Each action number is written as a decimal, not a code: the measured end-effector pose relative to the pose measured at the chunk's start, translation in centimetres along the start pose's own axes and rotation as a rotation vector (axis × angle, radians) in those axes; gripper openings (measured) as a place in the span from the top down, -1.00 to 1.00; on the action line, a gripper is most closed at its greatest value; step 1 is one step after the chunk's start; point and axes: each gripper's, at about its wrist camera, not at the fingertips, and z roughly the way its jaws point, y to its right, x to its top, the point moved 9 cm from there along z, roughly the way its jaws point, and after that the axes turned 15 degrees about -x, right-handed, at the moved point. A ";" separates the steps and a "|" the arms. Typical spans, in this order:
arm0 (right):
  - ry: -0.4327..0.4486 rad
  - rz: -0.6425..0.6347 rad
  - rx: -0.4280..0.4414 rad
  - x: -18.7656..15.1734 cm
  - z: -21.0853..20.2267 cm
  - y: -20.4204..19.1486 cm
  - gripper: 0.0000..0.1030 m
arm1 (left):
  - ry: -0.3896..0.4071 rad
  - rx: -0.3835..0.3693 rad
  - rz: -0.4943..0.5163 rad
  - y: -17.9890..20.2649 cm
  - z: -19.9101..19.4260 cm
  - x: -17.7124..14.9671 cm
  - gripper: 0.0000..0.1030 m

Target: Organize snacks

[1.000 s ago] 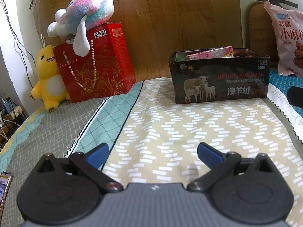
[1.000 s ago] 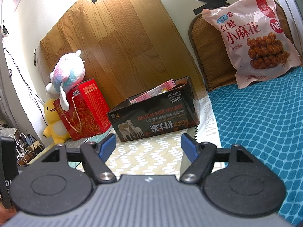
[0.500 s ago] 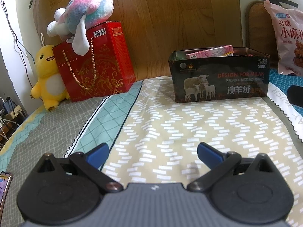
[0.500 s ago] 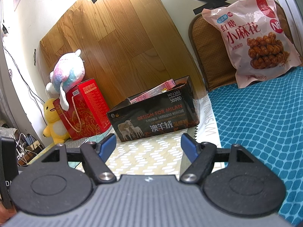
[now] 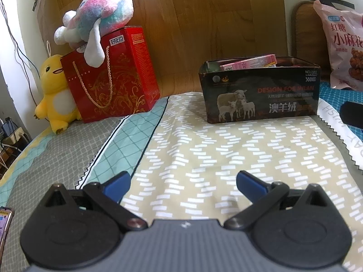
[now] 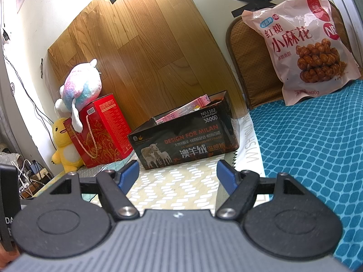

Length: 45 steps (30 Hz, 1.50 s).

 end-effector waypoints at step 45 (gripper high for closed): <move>-0.001 0.000 0.001 0.1 0.0 0.0 -0.50 | -0.022 -0.045 0.022 0.7 -0.1 -0.2 -1.00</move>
